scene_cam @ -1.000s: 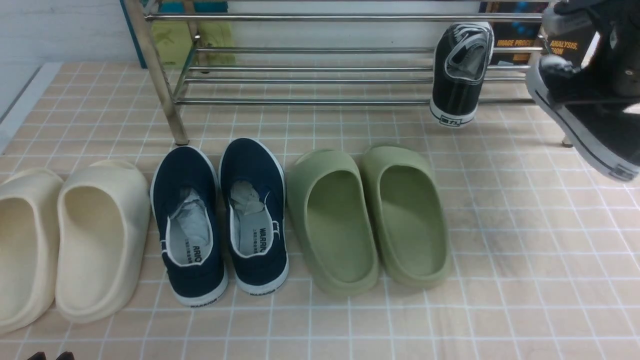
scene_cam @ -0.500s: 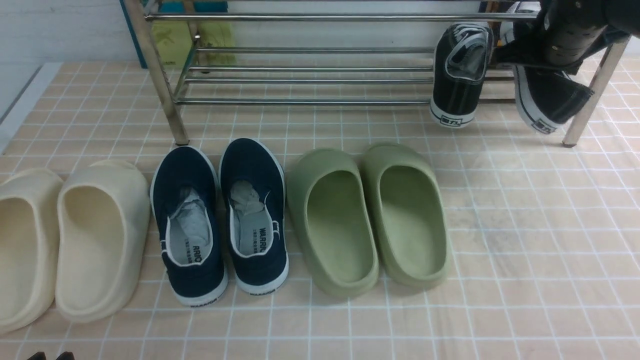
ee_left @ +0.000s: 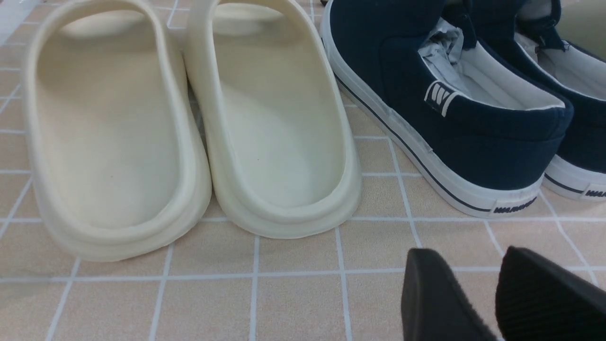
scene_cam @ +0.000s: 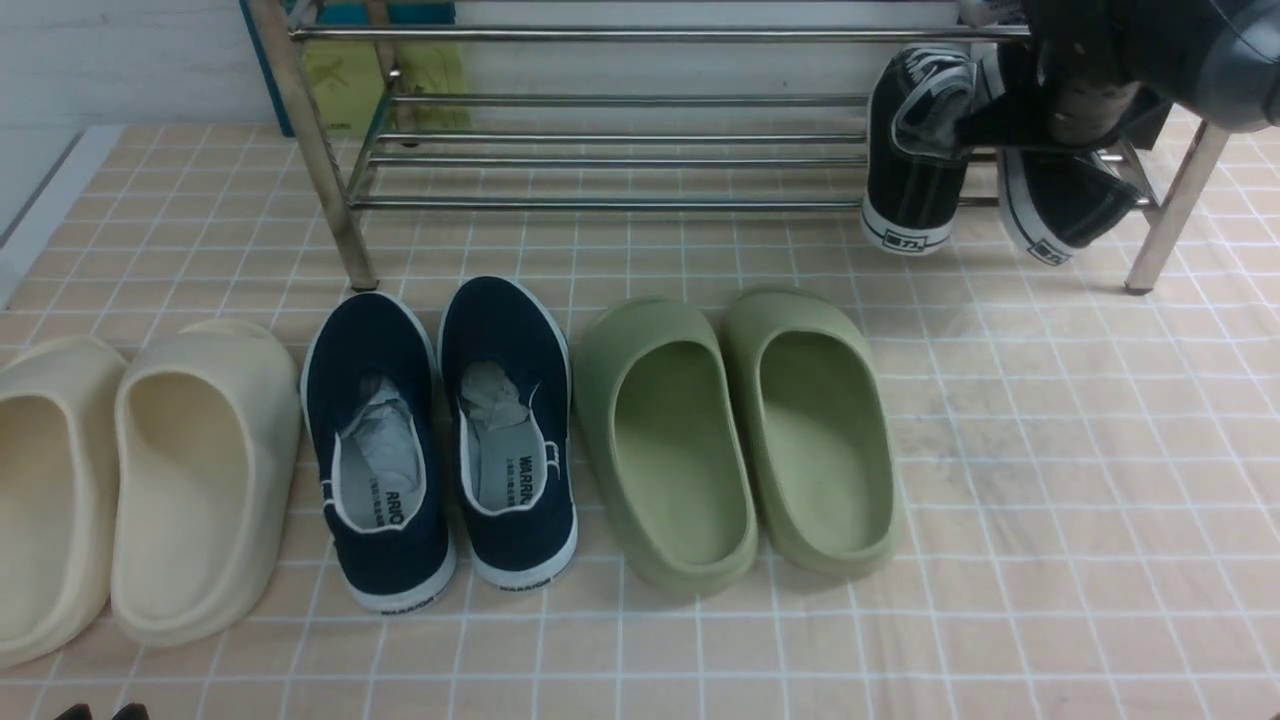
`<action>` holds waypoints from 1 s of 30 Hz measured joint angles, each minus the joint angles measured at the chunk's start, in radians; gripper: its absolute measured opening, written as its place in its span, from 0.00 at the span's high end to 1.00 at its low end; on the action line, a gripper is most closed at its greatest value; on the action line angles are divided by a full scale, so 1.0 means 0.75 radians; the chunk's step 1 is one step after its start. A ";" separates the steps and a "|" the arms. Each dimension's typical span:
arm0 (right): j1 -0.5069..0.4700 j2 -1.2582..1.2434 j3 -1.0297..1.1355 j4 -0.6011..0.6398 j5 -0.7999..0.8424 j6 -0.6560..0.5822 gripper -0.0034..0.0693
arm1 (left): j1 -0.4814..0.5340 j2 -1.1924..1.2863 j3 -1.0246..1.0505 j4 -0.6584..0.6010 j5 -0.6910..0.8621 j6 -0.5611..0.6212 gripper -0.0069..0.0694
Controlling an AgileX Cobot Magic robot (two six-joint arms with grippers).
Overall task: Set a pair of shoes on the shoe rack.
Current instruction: Use the right arm to put a shoe into the shoe rack
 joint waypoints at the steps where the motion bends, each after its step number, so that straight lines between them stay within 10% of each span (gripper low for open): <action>1: 0.000 0.001 -0.001 0.000 0.000 0.000 0.93 | 0.000 0.000 0.000 0.000 0.000 0.000 0.60; 16: -0.027 -0.035 -0.005 0.330 0.047 -0.230 0.28 | 0.000 0.000 0.000 0.000 0.000 0.000 0.60; 23: -0.184 -0.058 -0.009 0.569 0.093 -0.340 0.37 | 0.000 0.000 0.000 0.000 0.000 0.000 0.60; 30: -0.232 -0.055 -0.009 0.807 0.082 -0.536 0.87 | 0.000 0.000 0.000 0.000 0.000 0.000 0.60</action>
